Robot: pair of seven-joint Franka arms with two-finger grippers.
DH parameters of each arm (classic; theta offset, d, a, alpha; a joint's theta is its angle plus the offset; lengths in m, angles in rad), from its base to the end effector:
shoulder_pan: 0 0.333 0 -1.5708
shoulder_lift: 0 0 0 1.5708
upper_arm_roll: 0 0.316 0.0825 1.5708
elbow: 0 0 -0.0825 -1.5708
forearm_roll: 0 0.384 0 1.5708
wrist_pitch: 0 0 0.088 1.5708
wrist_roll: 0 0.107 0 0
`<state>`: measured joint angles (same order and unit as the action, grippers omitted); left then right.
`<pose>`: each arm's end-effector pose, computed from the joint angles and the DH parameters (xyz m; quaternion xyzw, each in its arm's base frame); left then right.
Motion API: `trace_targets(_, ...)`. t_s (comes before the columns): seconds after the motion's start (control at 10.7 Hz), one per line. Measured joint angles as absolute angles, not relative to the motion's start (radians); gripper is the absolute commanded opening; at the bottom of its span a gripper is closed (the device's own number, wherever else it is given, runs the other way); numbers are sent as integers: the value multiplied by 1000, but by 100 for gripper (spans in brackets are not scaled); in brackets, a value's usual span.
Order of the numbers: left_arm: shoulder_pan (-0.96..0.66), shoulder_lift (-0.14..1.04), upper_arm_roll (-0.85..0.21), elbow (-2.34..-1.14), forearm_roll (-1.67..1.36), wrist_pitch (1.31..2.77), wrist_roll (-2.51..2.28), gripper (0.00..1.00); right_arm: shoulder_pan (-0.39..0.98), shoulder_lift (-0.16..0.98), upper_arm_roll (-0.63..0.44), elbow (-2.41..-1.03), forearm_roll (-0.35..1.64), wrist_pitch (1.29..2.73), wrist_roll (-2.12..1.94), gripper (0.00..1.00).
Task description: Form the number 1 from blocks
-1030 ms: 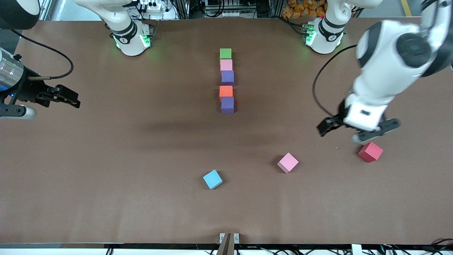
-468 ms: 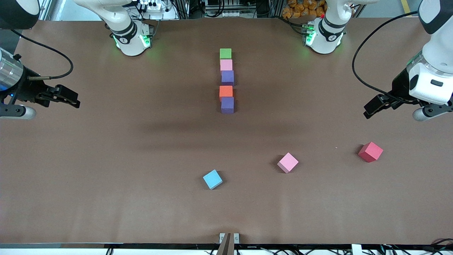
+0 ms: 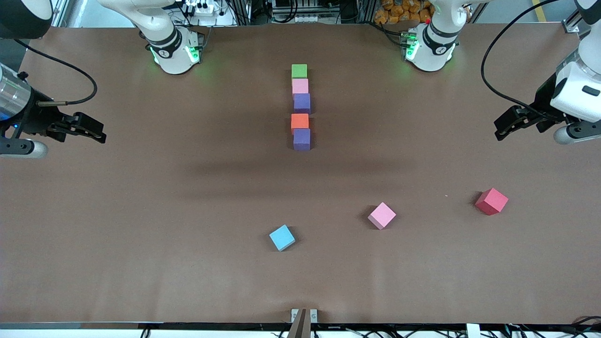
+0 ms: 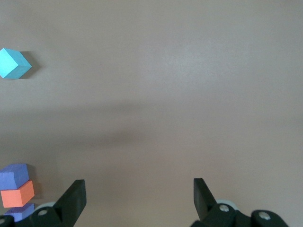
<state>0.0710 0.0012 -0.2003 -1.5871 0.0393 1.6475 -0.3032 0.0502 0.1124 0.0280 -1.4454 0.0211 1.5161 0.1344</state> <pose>0.5583 -0.0686 0.6232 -0.9957 -0.0859 -0.0331 0.0127 0.5819 0.0470 0.6147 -0.9993 0.0278 0.0220 0.0098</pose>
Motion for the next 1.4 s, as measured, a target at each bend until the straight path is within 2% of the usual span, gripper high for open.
trace_targets(0.47, 64, 1, -231, -1586, -4, 1573, -251, 100, 50, 112, 28, -1445, 21, 1514, 134, 100)
trace_targets(1.4, 63, 1, -246, -1585, -4, 1570, -197, 100, 50, 112, 28, -1445, 21, 1514, 134, 100)
